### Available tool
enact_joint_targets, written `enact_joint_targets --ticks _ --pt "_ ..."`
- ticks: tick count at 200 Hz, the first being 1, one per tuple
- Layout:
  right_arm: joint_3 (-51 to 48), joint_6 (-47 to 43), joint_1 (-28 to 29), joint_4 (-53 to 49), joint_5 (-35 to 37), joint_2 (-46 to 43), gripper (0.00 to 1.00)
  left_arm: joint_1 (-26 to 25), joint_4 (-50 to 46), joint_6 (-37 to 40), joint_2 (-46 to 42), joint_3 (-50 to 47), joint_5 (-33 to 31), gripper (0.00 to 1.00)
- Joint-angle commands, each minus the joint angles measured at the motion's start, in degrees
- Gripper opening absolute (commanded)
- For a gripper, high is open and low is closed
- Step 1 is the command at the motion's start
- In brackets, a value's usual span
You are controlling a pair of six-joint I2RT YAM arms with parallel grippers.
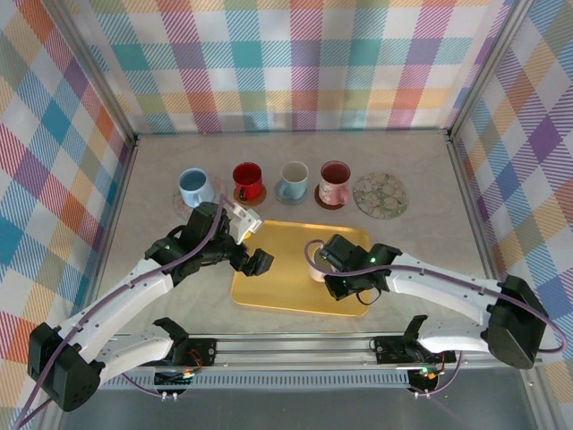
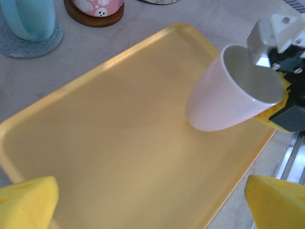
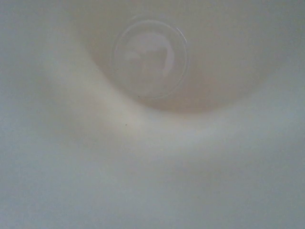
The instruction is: Place the cup by the coaster
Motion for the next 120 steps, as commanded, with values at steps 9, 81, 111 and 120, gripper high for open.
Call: enact_joint_targets --ticks 9,81,111,120 --pt "3.51 -3.81 -0.32 -2.52 5.90 -4.29 0.01 -0.65 2.19 -1.13 0.11 2.01 1.74 1.00" --pt "11.86 -11.94 -6.48 -7.44 6.73 -5.30 0.00 -2.65 7.37 -3.52 1.91 5.00 2.27 1.00" --pt "16.07 -15.26 -10.53 -9.23 5.69 -4.49 0.00 -3.55 8.54 -3.07 3.61 7.18 1.52 1.00" --pt "17.28 -16.40 -11.87 -9.82 5.37 -4.02 0.00 -3.73 10.39 -2.79 4.20 7.91 1.29 1.00"
